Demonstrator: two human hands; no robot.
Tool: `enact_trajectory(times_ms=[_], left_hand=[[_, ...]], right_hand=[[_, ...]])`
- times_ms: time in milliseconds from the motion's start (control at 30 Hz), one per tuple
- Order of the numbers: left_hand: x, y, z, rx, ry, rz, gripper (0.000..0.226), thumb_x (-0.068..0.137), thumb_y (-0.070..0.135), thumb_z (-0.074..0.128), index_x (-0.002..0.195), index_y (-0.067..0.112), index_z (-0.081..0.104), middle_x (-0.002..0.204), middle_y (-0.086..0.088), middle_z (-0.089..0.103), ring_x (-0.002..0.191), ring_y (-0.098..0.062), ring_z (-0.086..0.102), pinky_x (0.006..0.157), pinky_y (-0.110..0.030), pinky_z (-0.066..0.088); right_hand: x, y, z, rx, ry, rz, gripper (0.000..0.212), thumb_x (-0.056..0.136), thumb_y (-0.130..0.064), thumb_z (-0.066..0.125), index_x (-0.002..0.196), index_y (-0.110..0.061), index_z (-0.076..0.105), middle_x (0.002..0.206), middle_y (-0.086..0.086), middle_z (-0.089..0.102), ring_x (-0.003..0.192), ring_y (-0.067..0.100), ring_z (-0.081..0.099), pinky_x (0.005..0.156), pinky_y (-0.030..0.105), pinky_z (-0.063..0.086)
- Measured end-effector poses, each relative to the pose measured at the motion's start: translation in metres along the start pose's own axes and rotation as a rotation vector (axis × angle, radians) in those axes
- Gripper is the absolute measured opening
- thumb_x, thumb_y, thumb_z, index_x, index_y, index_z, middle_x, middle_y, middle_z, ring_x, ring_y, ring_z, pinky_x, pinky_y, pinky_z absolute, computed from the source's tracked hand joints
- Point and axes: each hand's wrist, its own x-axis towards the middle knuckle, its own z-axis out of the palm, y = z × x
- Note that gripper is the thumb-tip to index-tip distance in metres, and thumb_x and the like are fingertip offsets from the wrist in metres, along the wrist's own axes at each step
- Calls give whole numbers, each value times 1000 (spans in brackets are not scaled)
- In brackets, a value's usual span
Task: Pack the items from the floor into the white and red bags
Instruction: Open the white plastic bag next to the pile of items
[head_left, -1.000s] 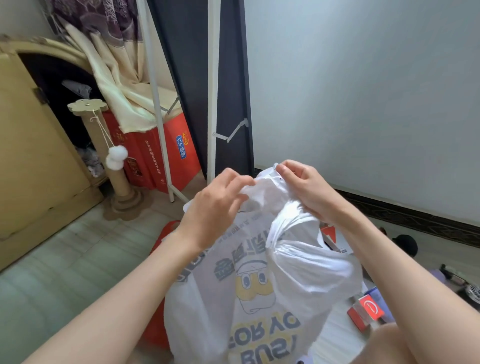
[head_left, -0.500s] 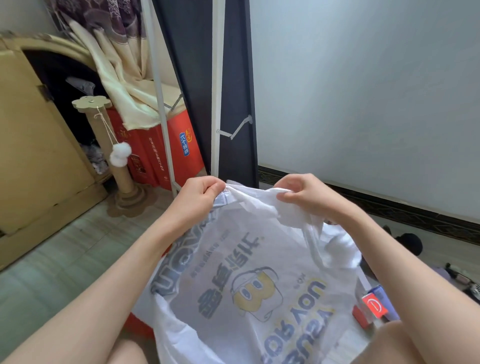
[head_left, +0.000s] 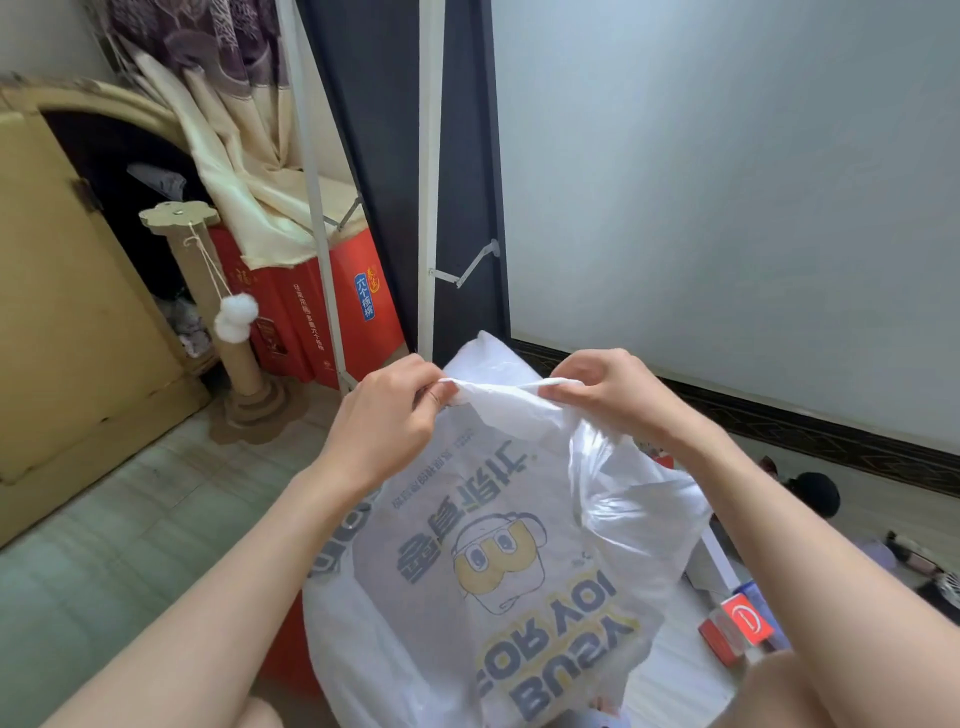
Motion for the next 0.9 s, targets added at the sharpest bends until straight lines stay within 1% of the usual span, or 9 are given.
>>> enact_trajectory(times_ms=[133,267,333,400,500,667,767,833,900], left_hand=[[3,-3,6,77,78,-157,23,93,28,50,90,15,69,85,1,63,80,-20,56,65,-31,40],[6,-9,9,34,64,-250,25,93,30,50,91,15,71,91,-3,68,87,-25,61,76,-43,51],[6,-8,6,-23,89,-256,23,91,27,52,91,16,72,91,-3,70,89,-24,62,78,-44,51],[6,-5,1,-63,142,-254,19,90,24,54,92,16,72,93,-3,71,92,-22,63,81,-41,51],[5,1,-9,-97,212,-224,16,89,22,57,94,16,71,93,0,71,92,-16,63,82,-32,51],[-3,12,-14,-161,51,-96,13,86,20,63,93,14,72,86,5,70,81,-3,61,71,-11,44],[-4,18,-17,-182,28,-33,13,84,20,65,93,13,72,81,9,68,74,5,60,67,-3,42],[-3,20,-25,-256,50,-36,9,84,21,65,89,18,71,78,17,65,73,8,60,66,-3,42],[-4,20,-32,-339,55,-47,6,84,22,64,84,25,69,78,19,66,75,5,62,66,-6,45]], right_hand=[[1,0,5,-88,55,-83,27,76,-36,72,94,-17,67,93,-3,66,88,11,58,77,24,45],[-7,-19,19,-147,254,-331,23,80,-19,70,101,-10,66,90,1,57,78,11,50,77,21,42],[-16,-35,35,-87,253,-413,17,81,-12,67,98,-9,65,84,0,58,67,11,52,72,20,43],[-26,-48,57,4,147,-309,12,85,-17,63,95,-12,60,83,0,62,69,16,60,70,27,48],[-30,-51,77,-18,87,-130,22,86,-25,62,102,-15,50,101,5,62,93,21,60,80,30,47],[-19,-42,62,-237,401,-208,40,81,-22,66,114,-9,47,111,10,49,104,28,49,90,38,42],[-16,-36,55,-240,365,-265,40,80,-24,68,112,-8,49,111,9,49,104,26,49,91,38,42],[-15,-29,48,-241,321,-352,44,78,-25,71,113,-7,50,113,8,51,104,23,50,89,30,41],[-13,-22,42,-290,305,-404,52,77,-26,72,121,-8,50,120,9,53,110,24,51,92,32,41]])
